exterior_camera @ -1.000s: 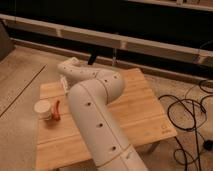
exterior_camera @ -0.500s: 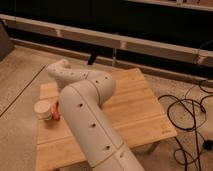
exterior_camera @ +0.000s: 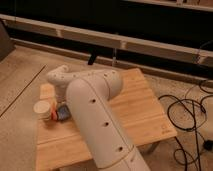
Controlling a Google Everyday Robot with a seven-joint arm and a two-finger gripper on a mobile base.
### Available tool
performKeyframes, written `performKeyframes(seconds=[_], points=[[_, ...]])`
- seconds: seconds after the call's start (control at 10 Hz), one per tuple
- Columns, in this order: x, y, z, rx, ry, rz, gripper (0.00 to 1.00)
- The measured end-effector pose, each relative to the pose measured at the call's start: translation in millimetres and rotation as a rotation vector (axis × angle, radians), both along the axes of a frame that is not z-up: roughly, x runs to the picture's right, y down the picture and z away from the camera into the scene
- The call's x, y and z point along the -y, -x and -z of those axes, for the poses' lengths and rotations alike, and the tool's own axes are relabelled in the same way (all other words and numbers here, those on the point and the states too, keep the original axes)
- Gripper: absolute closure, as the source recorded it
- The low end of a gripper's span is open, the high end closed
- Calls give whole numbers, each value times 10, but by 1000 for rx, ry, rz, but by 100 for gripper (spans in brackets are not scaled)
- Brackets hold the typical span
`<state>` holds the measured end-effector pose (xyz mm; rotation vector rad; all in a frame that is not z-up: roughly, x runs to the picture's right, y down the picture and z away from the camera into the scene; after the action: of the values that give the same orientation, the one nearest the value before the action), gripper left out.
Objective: Wipe the white sponge on the table
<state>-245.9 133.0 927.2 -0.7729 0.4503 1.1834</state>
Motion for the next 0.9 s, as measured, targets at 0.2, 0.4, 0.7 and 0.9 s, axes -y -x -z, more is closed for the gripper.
performKeyframes(seconds=[0.2,0.4,0.7,0.9], points=[[-101,-314,63,-56,8,-14,100],[-159,-647,111,-120,17,-28,100],[-147,-1083,87,-211,34,-30,100],[-89,-1278,-22,-253,57,-22,100]])
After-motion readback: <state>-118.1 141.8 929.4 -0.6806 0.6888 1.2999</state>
